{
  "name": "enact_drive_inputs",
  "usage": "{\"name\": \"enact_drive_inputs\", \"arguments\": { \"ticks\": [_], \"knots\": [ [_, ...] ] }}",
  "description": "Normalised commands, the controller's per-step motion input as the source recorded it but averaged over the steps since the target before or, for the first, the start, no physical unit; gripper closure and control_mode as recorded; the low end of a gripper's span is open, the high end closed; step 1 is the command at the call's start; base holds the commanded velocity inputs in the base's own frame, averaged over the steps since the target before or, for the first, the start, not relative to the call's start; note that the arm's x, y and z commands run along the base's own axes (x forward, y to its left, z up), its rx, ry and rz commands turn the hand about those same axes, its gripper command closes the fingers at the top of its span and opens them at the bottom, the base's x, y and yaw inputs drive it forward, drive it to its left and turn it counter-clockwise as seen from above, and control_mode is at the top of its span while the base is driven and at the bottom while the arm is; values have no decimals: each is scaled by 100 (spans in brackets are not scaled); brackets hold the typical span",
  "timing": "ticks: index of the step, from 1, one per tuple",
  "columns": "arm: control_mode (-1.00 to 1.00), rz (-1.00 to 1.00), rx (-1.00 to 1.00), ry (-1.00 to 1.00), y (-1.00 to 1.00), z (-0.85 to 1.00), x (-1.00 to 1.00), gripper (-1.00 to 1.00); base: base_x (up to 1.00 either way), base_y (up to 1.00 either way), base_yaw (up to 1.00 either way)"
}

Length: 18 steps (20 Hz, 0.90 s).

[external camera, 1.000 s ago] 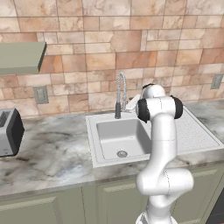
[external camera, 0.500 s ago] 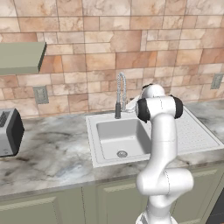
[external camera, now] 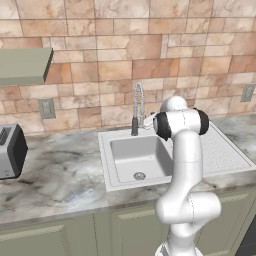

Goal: Soak the sponge with water for a few seconds and then drop it inside the sink.

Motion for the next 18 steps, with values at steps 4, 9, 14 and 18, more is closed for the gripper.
{"name": "enact_drive_inputs", "arguments": {
  "ticks": [4,9,14,18],
  "knots": [
    [-100,-7,0,-6,-16,-17,0,-100,0,0,0],
    [-100,-6,0,-5,-20,-18,1,-100,0,0,0],
    [-100,-7,0,-6,-26,-12,1,-100,0,0,0],
    [-100,-8,0,-5,-26,-14,0,-100,0,0,0]
  ]
}}
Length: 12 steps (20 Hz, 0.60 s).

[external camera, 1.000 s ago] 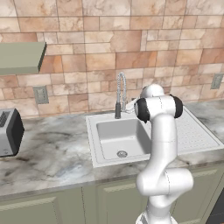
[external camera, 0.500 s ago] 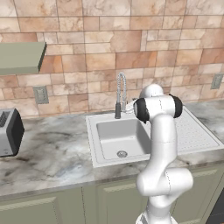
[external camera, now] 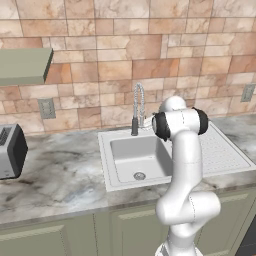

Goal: Soak the sponge with water for a few seconds and then drop it inside the sink.

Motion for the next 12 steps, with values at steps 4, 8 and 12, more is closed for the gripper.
{"name": "enact_drive_inputs", "arguments": {
  "ticks": [4,8,12],
  "knots": [
    [-100,-7,0,-3,-21,-20,0,-100,0,0,0],
    [-100,-8,0,-4,-30,-21,0,-100,0,0,0],
    [-100,-7,0,-1,-38,-22,0,-100,0,0,0]
  ]
}}
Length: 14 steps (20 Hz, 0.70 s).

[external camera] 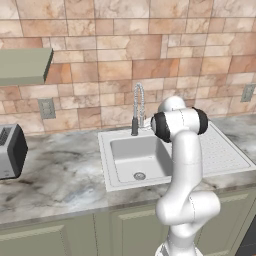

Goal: Soak the sponge with water for a few seconds and then drop it inside the sink.

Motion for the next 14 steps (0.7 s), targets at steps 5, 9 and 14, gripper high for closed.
{"name": "enact_drive_inputs", "arguments": {
  "ticks": [5,9,14],
  "knots": [
    [-100,-2,0,0,-59,-15,0,-100,0,0,0],
    [-100,0,0,0,-63,-12,0,-100,0,0,0],
    [-100,0,0,0,-61,-14,0,-100,0,0,0]
  ]
}}
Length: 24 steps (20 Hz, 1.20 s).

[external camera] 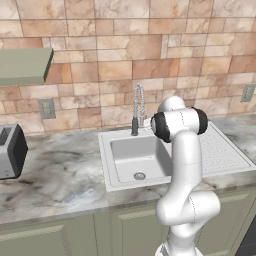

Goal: Soak the sponge with water for a few seconds and then drop it inside the sink.

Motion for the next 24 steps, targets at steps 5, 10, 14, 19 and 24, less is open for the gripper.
{"name": "enact_drive_inputs", "arguments": {
  "ticks": [5,10,14,19,24],
  "knots": [
    [-100,0,0,0,-62,-8,0,-100,0,0,0],
    [-100,-1,1,0,-63,-11,0,-100,0,0,0],
    [-100,-1,1,-1,-63,-5,0,-100,0,0,0],
    [-100,-1,3,-2,-65,-5,0,-100,0,0,0],
    [-100,-2,4,-2,-67,-7,0,-100,0,0,0]
  ]
}}
